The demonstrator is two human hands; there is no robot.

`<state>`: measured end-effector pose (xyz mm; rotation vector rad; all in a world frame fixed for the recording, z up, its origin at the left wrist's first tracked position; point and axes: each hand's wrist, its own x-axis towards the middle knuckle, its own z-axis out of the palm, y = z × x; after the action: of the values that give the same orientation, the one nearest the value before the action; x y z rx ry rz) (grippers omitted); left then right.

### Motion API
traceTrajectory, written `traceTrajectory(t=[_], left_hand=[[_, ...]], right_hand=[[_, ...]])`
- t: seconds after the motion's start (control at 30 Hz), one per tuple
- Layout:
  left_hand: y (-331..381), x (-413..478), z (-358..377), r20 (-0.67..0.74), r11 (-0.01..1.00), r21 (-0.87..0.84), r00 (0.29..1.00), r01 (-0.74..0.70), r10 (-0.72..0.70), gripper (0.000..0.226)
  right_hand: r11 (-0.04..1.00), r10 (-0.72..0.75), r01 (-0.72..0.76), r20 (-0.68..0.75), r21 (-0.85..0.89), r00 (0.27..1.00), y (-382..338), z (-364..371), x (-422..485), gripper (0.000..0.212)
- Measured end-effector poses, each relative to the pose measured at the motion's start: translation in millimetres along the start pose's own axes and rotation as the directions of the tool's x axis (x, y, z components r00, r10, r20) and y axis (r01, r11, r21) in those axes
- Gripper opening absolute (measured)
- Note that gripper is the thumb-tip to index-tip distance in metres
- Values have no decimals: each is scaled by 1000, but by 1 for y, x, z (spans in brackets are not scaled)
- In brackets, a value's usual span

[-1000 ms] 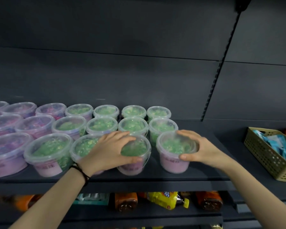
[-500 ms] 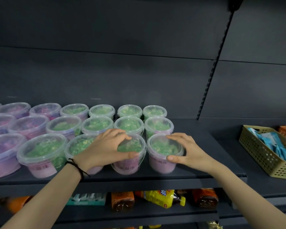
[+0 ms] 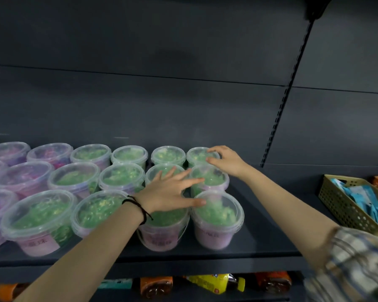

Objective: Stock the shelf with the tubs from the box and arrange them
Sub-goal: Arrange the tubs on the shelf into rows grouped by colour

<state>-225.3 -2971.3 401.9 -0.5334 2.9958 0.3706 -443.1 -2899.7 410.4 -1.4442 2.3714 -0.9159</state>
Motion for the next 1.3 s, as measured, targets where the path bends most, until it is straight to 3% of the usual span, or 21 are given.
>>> traceTrajectory(t=[0.2,0.3,0.47,0.67,0.77,0.87,0.93,1.03,1.17,1.3], left_hand=[[-2,5,4,-10,999,-51,1000,5,-5,72],[0,0,9,-39,999,-50,999,-12,10,73],[0,-3,14,-55,998,-51,998,-25,22,74],[-3,0,16,-33,998,-53,999,-19,17,74],[-3,2,18,-48,1000,-13,999,-14,13,72],[-5,5,19,-56,1000,19,998,-12,13,68],[-5,7,17,-43,999,29,999,-17,18,66],[-9,3,9,-67,999,-18,997,-33,31,64],[-50,-12,-6,-269,1000,-7,963,-2,0,77],[-99,-37,-22,-236,989,50,964,141,-126,86]], right_hand=[[984,179,-177,104,-26,978,0,5,43,52],[971,238,-229,167,-73,957,0,7,56,45],[876,226,-158,100,-456,969,-7,9,65,66],[813,252,-176,64,-554,966,-17,21,65,78],[887,66,-28,67,-461,996,-25,26,67,61],[941,-118,174,200,-292,973,-45,38,69,51],[946,-158,221,258,-237,953,-61,49,73,52],[944,-138,210,276,-253,951,-82,64,83,56],[900,33,81,252,-428,967,-95,80,95,79],[827,100,59,249,-559,963,-101,91,101,82]])
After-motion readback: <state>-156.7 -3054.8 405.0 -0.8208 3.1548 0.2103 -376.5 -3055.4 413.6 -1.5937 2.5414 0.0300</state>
